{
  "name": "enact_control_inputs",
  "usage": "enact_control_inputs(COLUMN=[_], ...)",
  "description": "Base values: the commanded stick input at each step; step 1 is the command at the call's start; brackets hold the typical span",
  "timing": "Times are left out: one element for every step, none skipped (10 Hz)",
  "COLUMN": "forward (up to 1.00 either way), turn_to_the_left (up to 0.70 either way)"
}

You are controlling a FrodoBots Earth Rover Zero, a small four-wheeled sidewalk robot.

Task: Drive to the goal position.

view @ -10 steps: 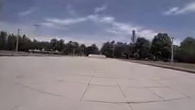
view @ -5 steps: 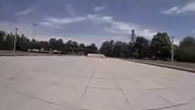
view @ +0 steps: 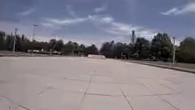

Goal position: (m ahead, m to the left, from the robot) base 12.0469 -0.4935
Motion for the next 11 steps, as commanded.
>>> enact_control_inputs(forward=[0.53,0.53,0.53,0.53,0.53,0.53,0.53,0.53,0.53,0.53,0.53], turn_to_the_left=[0.00,0.00,0.00,0.00,0.00,0.00,0.00,0.00,0.00,0.00,0.00])
